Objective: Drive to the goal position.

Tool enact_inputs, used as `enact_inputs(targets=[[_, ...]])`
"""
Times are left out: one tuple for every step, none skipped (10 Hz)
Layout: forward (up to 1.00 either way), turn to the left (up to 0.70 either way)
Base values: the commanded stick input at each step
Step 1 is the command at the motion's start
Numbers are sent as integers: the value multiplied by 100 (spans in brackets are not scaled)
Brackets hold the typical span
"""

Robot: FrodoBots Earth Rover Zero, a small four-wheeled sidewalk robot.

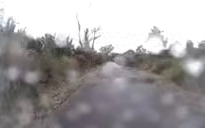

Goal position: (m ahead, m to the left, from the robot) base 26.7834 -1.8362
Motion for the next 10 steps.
enact_inputs(targets=[[100, 0], [100, 0], [100, 0], [100, 0], [100, 0], [100, -40], [100, -40], [100, -40], [100, -40], [100, -40]])
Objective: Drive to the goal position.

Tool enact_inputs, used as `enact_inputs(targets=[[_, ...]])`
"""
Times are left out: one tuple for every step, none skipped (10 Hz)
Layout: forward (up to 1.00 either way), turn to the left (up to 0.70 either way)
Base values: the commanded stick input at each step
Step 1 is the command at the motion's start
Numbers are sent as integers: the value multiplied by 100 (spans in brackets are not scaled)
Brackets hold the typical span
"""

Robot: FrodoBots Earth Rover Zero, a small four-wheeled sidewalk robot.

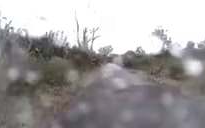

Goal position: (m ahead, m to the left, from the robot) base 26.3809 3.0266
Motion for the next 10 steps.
enact_inputs(targets=[[100, -40], [100, -26], [100, -12], [100, 0], [100, 0], [100, 0], [100, 0], [100, 0], [100, 0], [100, 0]])
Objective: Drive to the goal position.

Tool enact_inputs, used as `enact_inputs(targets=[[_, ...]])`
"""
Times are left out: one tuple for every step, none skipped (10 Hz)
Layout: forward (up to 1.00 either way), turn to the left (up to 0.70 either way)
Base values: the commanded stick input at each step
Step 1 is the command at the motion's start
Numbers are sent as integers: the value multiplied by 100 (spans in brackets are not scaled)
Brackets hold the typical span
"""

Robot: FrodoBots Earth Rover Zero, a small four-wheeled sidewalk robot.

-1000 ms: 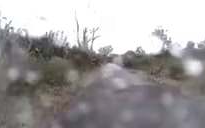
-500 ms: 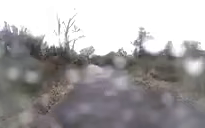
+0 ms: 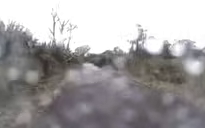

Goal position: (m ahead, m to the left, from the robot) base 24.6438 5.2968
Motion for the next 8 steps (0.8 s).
enact_inputs(targets=[[100, 0], [100, 0], [100, 0], [100, 0], [100, 0], [100, 0], [100, 0], [100, 0]])
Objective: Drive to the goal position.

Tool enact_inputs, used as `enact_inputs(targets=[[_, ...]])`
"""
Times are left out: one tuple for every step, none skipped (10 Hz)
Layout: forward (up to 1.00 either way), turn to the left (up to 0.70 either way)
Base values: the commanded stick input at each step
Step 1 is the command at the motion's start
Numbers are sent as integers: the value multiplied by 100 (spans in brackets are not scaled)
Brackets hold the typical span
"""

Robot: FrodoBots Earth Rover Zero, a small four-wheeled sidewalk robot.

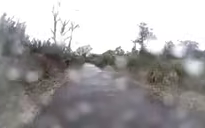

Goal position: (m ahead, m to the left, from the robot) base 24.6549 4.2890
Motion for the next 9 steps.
enact_inputs(targets=[[100, 0], [100, 0], [100, 0], [100, 0], [100, 0], [100, 0], [100, 0], [100, 0], [100, 0]])
